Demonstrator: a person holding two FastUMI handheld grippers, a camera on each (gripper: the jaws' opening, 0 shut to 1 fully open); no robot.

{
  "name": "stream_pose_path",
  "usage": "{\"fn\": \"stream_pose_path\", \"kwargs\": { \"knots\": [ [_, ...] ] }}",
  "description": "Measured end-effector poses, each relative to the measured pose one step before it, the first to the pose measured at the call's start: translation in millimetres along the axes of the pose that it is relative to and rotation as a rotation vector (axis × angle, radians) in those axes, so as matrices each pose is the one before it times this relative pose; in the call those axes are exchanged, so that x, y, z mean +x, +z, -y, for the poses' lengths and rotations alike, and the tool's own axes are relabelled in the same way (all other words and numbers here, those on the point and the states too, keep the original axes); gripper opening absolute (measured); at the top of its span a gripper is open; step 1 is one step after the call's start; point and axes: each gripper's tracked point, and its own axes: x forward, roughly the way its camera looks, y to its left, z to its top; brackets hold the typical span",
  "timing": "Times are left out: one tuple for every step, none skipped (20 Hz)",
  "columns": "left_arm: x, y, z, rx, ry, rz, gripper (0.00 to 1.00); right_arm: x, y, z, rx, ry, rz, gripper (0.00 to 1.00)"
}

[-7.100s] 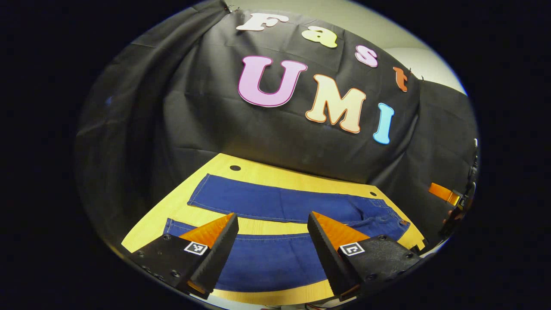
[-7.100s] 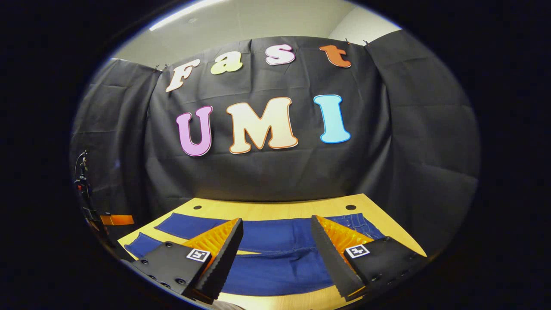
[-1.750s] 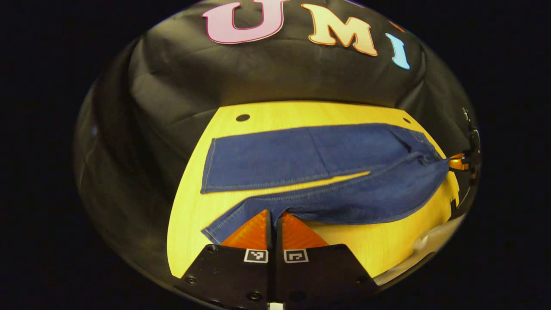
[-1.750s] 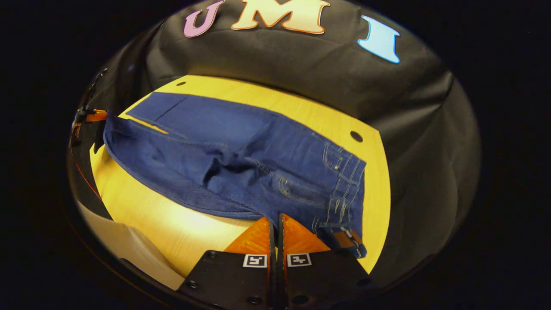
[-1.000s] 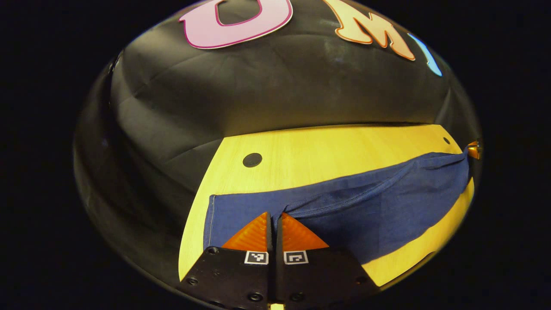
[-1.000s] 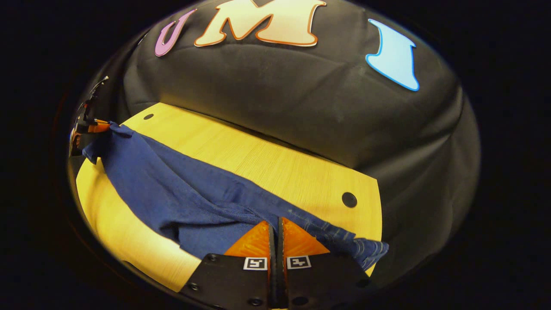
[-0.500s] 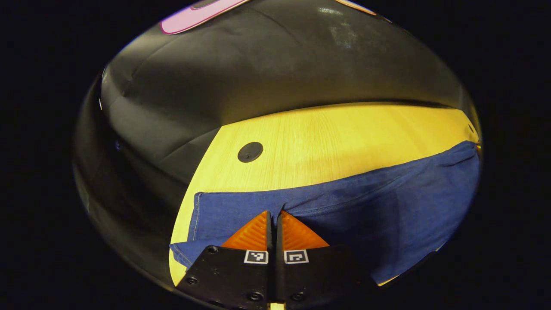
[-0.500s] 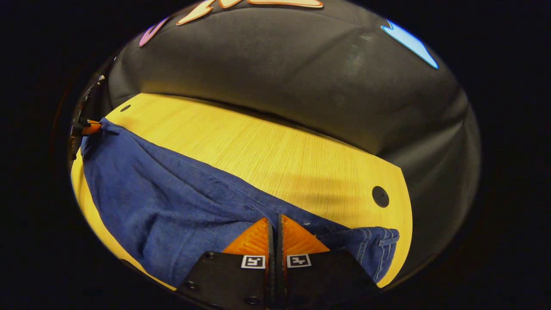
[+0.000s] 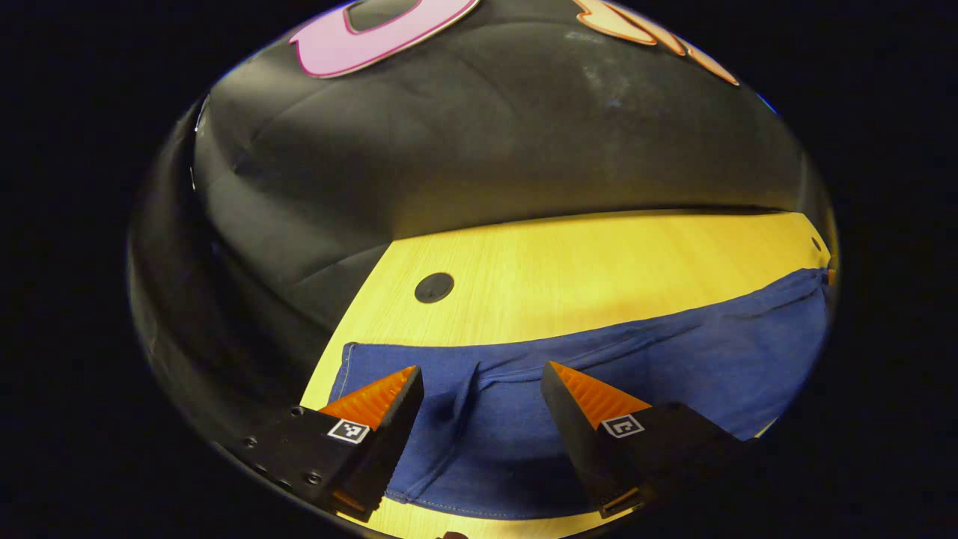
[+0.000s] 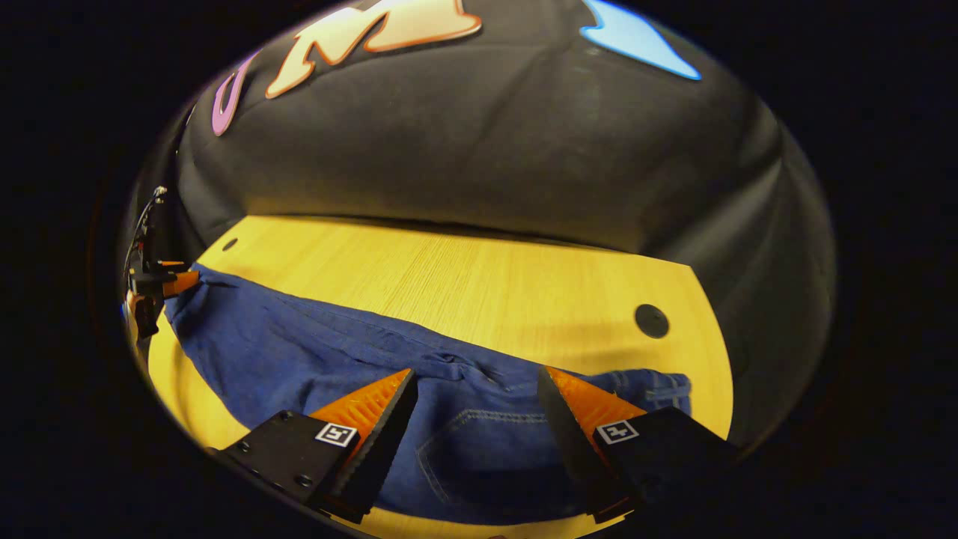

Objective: Grasp the waist and the cuffs of the jeans and fold them to make the two legs overlap; first hold the waist and fold one-third of the jeans toward the cuffs, then hold the cuffs and fold the remaining one-third in the same direction to finish folding.

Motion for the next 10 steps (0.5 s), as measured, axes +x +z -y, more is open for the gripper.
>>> {"fn": "stream_pose_path", "kwargs": {
  "knots": [
    [-4.24, 0.35, 2.76, 0.00442, -0.00747, 0.01123, 0.96, -15.29, -0.75, 15.21, 0.02937, -0.01673, 0.01128, 1.0],
    [-1.77, 0.22, 3.22, -0.00395, -0.01373, 0.01145, 0.96, -16.09, -1.19, 17.94, 0.02876, -0.02469, 0.00885, 1.0],
    [-2.46, -1.41, 3.9, -0.00998, -0.01363, 0.00862, 0.96, -14.02, -3.63, 20.55, 0.0198, -0.02599, -0.00351, 1.0],
    [-0.46, -5.69, 2.71, -0.01281, -0.01242, 0.00755, 0.95, -13.16, -7.35, 23.85, 0.02238, -0.03516, 0.00054, 1.0],
    [-1.26, -5.41, 3.65, -0.01346, -0.00999, 0.00014, 0.96, -5.56, -8.96, 25.13, 0.02167, -0.02654, -0.01398, 1.0],
    [0.04, -3.03, 3.91, -0.01371, -0.00731, 0.003, 0.96, -6.69, -13.85, 21.42, 0.02795, -0.02574, -0.02687, 0.99],
    [-3.36, 1.67, 5.49, -0.01463, -0.00496, 0.00285, 0.96, 0.72, -8.06, 13.78, 0.02539, -0.01256, -0.01646, 1.0],
    [-7.41, 2.77, 6.76, -0.01345, -0.00086, 0.00032, 0.96, 2.29, -7.48, 13.52, 0.01979, -0.01014, -0.01212, 1.0],
    [-3.68, 0.25, 4.09, -0.01309, -0.0009, -0.0014, 0.96, 1.36, -6.05, 12.0, 0.01516, -0.00112, -0.00894, 0.99],
    [-0.06, -2.44, 2.17, -0.01444, 0.00102, -0.00226, 0.96, 3.76, -6.4, 9.53, 0.0159, 0.00455, -0.01093, 0.96]
  ]
}}
